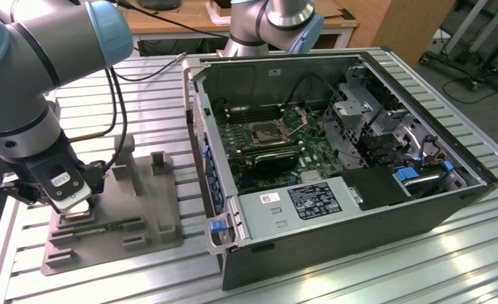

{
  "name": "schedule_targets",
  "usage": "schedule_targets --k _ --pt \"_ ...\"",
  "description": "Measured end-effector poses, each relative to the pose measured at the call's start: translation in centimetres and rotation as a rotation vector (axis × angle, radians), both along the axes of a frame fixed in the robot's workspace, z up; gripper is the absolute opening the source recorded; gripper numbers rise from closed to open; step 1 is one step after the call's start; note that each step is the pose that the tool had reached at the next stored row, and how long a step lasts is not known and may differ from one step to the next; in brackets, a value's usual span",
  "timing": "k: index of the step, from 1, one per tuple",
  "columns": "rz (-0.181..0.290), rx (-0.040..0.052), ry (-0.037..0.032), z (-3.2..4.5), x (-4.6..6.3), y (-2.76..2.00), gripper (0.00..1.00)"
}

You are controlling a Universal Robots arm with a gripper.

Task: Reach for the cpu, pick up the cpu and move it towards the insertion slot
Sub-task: 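Pick up the cpu and move it towards the insertion slot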

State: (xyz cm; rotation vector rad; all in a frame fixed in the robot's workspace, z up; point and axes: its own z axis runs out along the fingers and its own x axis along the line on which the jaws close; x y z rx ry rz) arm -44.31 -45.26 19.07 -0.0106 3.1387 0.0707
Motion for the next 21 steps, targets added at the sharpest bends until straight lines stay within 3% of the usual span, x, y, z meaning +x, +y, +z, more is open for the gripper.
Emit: schedule_targets --k 21 --pt "0.000 0.0000 0.0000 1.31 0.0 0.00 0.55"
